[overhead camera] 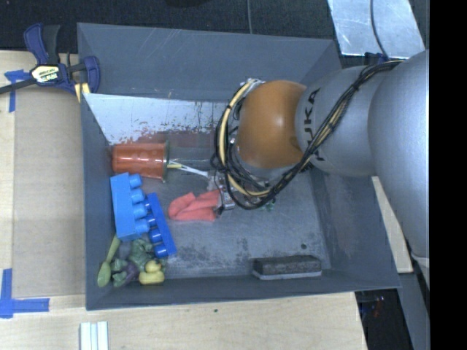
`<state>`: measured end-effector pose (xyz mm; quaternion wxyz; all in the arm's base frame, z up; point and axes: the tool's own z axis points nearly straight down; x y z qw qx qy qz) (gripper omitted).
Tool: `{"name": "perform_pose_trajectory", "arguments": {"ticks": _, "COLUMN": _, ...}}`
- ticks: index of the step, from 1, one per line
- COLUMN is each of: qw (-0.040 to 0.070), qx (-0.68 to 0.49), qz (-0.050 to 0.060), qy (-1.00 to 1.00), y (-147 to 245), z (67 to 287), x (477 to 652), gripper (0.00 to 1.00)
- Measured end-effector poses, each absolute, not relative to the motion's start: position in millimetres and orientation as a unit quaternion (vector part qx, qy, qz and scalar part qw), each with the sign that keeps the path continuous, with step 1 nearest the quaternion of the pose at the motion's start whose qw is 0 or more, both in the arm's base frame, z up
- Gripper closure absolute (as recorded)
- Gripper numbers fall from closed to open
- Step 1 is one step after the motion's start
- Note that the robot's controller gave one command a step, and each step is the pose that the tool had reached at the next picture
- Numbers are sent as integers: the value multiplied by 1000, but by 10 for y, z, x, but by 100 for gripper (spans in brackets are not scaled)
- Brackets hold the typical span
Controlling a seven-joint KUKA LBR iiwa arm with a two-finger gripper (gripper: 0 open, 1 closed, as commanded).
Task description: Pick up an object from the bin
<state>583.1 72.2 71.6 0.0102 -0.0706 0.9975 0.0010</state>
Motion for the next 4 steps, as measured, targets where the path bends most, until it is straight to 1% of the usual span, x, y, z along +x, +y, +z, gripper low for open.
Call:
{"name": "perform_pose_trajectory", "arguments": {"ticks": 1, "qw": 5, "qx": -70, "qz": 1, "qy": 998, "y": 717, "z": 984, "x": 5797, "gripper": 100}}
{"name": "perform_pose_trajectory", "arguments": {"ticks": 2, "qw": 10, "qx": -70, "qz": 1, "qy": 997, "y": 720, "z": 1333, "x": 5827, "gripper": 100}}
{"name": "perform_pose_trajectory", "arguments": {"ticks": 3, "qw": 11, "qx": -70, "qz": 1, "qy": 997, "y": 720, "z": 1552, "x": 5833, "gripper": 100}}
{"name": "perform_pose_trajectory", "arguments": {"ticks": 4, "qw": 11, "qx": -70, "qz": 1, "qy": 997, "y": 721, "z": 1723, "x": 5831, "gripper": 100}}
